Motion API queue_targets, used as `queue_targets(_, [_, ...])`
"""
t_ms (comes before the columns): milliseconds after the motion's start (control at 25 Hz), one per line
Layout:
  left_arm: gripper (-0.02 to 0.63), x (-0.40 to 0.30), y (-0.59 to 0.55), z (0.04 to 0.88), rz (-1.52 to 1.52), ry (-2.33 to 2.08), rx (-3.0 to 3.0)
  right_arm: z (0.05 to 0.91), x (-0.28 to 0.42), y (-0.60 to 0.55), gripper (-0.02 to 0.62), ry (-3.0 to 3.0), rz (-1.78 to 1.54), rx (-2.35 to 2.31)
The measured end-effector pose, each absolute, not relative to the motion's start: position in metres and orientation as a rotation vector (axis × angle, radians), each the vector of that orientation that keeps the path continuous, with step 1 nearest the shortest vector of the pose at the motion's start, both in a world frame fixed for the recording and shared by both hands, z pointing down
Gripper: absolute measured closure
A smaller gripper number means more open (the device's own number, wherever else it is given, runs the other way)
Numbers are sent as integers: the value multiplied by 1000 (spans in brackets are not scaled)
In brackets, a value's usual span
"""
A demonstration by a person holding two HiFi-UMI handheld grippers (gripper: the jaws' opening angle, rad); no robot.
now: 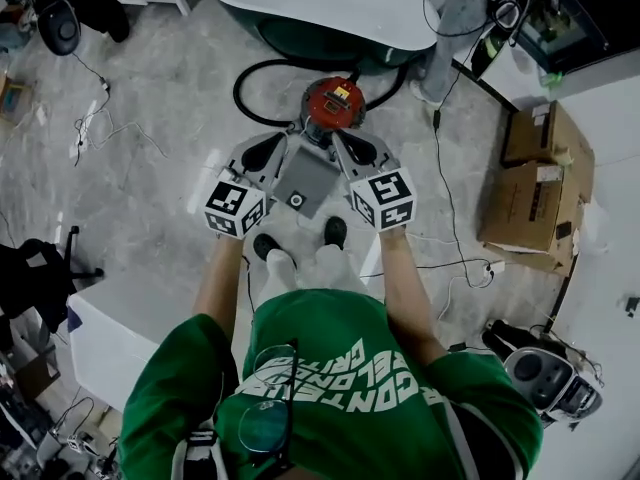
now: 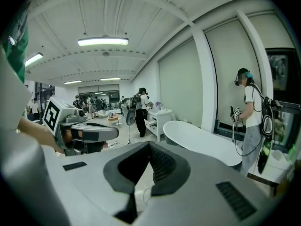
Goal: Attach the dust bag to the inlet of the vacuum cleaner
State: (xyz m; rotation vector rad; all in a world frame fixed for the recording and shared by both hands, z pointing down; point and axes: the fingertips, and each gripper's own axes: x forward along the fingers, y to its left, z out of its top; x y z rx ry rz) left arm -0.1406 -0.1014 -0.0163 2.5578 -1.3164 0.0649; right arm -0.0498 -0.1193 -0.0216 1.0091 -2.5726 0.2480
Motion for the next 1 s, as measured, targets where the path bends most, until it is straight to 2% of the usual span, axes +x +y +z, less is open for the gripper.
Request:
queue_targets(520, [603, -142, -117, 98, 154, -1228, 2456, 97, -59, -146, 588, -2477, 294, 826])
queue_targets(1000, [603, -164, -113, 244, 226, -1243, 2375, 235, -93, -160, 588, -2447, 272, 617])
